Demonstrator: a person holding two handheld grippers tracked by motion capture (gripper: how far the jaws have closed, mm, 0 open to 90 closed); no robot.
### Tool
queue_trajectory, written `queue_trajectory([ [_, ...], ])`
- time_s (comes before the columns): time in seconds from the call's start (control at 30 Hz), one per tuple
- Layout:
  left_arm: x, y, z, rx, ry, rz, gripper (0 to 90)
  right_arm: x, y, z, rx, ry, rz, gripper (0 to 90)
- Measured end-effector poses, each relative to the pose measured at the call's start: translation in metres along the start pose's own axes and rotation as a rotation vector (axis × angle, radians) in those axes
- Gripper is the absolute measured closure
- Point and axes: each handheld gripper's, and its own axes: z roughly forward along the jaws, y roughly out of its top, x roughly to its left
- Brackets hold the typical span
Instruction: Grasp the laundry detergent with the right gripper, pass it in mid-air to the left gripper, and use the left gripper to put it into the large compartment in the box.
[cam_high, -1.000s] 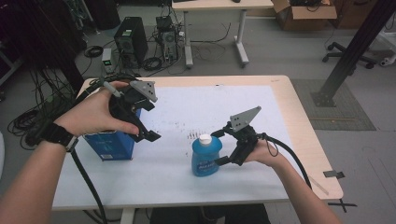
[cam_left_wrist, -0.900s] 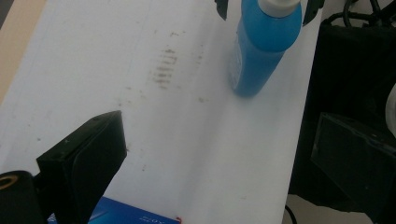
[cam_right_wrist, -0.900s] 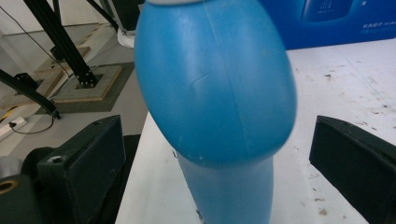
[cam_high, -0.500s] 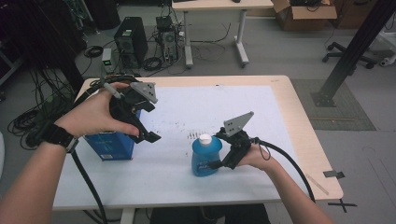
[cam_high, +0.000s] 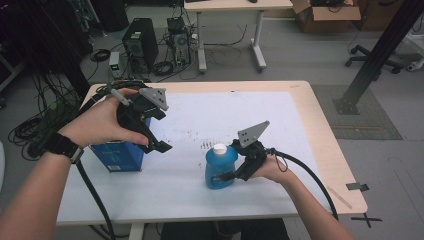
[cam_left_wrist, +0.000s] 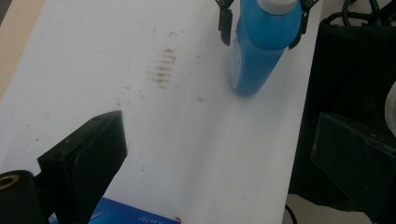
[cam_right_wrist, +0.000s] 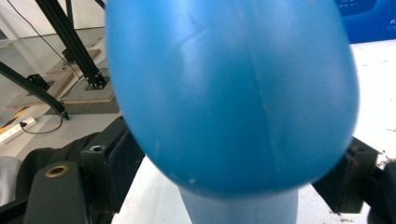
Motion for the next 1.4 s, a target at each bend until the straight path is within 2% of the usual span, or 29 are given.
queue_trajectory([
  [0.8, -0.0003, 0.0018, 0.0009, 0.012, -0.002, 0.005, 4.1, -0.0015, -0.0028, 0.0009, 0.000, 0.007, -0.013, 31.5],
  [1.4, -0.0008, 0.0004, -0.0004, 0.014, 0.000, 0.003, 4.1, -0.0004, -0.0042, 0.0002, -0.011, -0.019, -0.036, 37.1],
])
